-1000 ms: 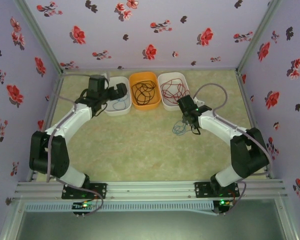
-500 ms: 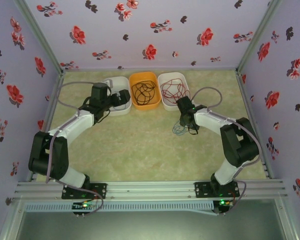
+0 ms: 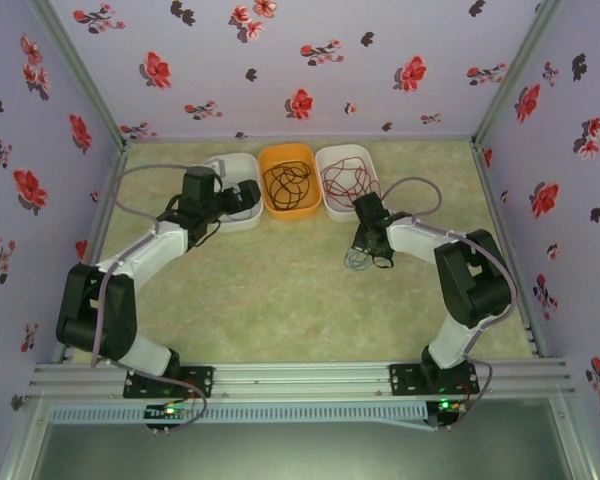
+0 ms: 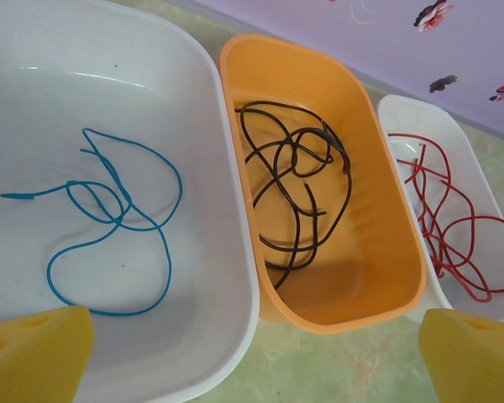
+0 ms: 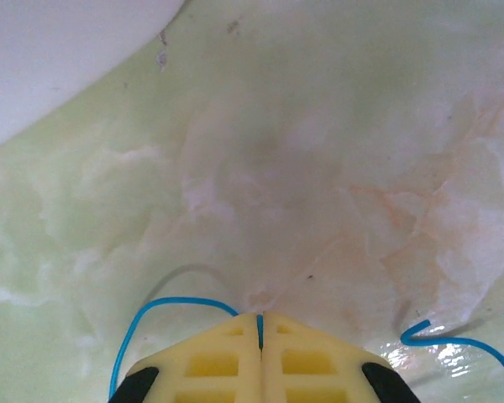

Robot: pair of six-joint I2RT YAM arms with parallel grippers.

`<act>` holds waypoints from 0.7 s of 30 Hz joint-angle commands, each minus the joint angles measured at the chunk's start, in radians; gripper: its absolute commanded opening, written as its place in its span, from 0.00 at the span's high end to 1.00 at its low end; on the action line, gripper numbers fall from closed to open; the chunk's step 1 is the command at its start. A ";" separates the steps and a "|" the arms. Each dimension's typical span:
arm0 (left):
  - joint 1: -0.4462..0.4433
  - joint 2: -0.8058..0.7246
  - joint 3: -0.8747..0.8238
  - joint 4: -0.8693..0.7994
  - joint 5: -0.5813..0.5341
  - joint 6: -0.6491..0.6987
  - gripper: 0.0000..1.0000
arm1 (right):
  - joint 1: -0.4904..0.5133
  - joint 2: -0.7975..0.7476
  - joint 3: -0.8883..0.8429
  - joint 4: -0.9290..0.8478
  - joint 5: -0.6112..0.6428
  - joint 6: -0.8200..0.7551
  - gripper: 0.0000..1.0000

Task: Untangle the cables

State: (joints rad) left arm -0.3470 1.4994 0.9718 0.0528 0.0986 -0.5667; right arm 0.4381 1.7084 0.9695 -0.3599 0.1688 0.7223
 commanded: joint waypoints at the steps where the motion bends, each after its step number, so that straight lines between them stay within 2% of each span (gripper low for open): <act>1: -0.006 -0.036 -0.010 0.022 0.005 -0.002 0.00 | -0.004 -0.075 -0.024 0.042 -0.026 -0.032 0.96; 6: -0.012 -0.042 -0.007 0.022 0.002 -0.005 0.00 | 0.011 -0.160 -0.049 0.105 -0.087 -0.102 1.00; 12: -0.033 -0.076 -0.018 0.031 0.007 0.022 0.00 | 0.096 -0.307 -0.046 0.156 -0.100 -0.242 1.00; 16: -0.040 -0.106 -0.042 0.068 0.015 0.019 0.00 | 0.117 -0.388 -0.033 0.191 -0.201 -0.328 1.00; 19: -0.041 -0.119 -0.059 0.112 0.085 0.017 0.00 | 0.134 -0.435 -0.020 0.205 -0.253 -0.383 1.00; 21: -0.042 -0.119 -0.069 0.165 0.171 0.011 0.00 | 0.141 -0.465 -0.024 0.237 -0.264 -0.406 1.00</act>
State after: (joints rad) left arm -0.3817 1.4002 0.9218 0.1211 0.1577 -0.5663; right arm 0.5671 1.2785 0.9283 -0.1749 -0.0368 0.4019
